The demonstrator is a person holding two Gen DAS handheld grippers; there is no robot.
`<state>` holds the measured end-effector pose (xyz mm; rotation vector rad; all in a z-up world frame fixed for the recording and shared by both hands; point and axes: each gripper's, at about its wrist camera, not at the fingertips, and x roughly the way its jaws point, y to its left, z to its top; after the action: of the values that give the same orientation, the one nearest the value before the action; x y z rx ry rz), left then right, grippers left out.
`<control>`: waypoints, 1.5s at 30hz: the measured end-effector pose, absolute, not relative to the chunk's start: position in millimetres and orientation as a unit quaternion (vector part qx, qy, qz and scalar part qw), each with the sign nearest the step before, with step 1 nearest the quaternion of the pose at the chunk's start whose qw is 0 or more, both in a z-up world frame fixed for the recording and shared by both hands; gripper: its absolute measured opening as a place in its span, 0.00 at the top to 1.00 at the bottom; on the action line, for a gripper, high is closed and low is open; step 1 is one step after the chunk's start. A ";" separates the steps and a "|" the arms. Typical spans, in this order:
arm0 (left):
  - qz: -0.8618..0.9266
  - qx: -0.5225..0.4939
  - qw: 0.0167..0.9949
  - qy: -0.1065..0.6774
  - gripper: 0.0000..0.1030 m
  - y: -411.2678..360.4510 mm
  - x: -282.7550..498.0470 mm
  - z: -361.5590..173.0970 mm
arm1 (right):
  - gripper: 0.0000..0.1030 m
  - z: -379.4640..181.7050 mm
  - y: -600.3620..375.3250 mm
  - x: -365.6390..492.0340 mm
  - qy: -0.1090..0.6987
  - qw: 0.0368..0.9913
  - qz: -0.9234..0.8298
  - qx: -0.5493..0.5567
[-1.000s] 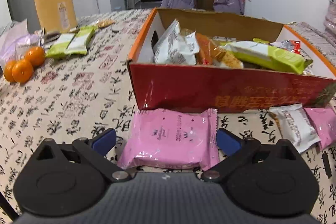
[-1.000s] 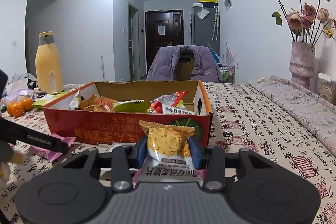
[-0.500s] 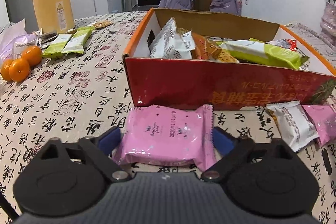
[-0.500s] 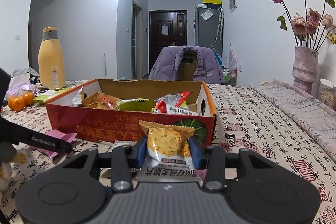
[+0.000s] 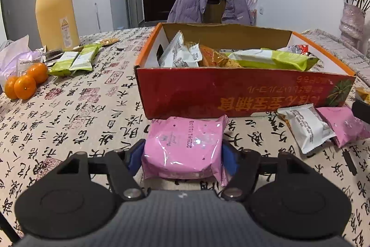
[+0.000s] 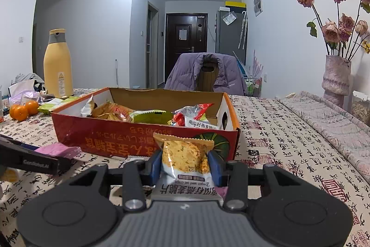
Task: Organize snacks
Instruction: 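Carry the cracker packet and pink packet into the box and open both grippers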
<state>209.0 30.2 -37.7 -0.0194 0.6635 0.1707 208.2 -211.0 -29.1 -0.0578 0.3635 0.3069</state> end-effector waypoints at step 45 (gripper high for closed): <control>0.055 -0.032 0.979 0.196 0.34 12.8 253.0 49.2 | 0.59 45.3 -170.4 277.6 0.105 0.980 0.165 -0.040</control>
<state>253.0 12.8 49.2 -0.0648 0.3940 0.1109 277.6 -170.4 45.3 -0.0801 0.2110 0.3327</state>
